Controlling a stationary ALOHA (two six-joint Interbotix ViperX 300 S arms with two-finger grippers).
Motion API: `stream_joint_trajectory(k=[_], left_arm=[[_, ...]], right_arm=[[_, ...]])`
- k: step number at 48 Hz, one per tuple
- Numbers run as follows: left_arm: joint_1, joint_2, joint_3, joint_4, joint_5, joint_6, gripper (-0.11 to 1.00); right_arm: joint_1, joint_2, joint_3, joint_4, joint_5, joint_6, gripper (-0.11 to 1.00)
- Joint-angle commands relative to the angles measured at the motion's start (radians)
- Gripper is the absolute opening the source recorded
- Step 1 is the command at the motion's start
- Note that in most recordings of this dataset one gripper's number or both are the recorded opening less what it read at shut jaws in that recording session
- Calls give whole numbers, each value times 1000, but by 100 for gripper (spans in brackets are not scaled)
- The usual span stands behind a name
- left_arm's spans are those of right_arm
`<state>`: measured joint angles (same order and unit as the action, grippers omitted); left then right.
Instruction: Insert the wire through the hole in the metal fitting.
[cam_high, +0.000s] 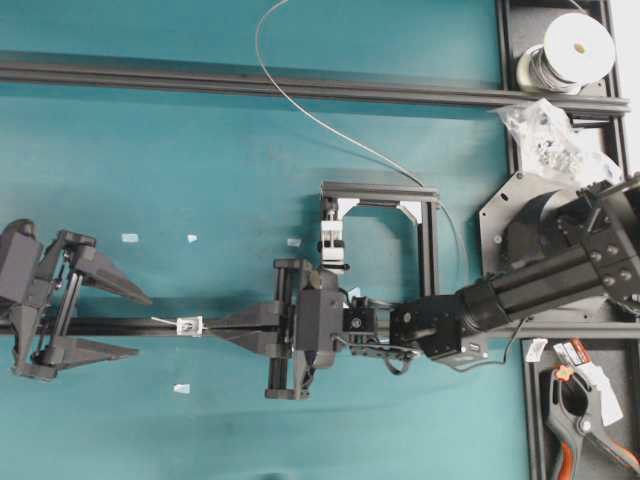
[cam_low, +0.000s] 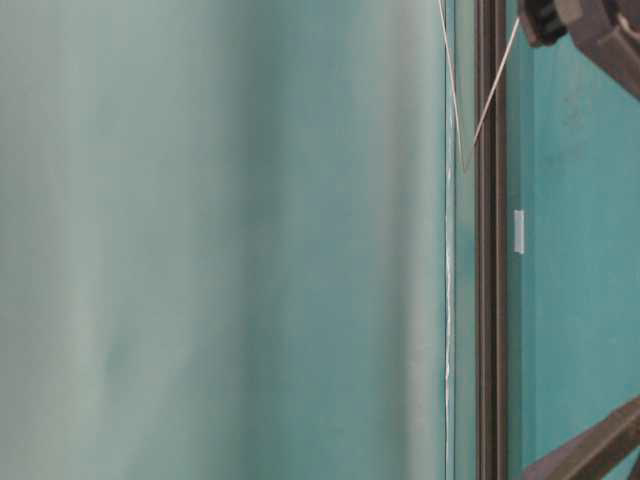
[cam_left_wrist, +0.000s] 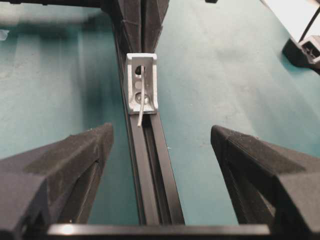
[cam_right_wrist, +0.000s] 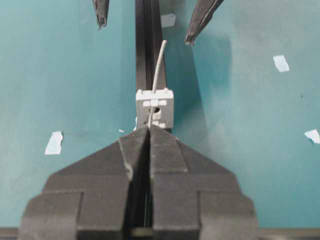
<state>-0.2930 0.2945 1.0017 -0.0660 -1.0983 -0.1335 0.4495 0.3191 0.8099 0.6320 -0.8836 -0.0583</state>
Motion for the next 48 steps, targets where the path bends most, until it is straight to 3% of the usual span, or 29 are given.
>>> stream_joint_trajectory(k=[1, 48], left_arm=[[3, -12, -11, 2, -5, 2, 85], [44, 35, -89, 2, 32, 6, 83]], right_arm=[[-2, -12, -23, -14, -5, -2, 0], [-9, -9, -31, -29, -2, -2, 0]])
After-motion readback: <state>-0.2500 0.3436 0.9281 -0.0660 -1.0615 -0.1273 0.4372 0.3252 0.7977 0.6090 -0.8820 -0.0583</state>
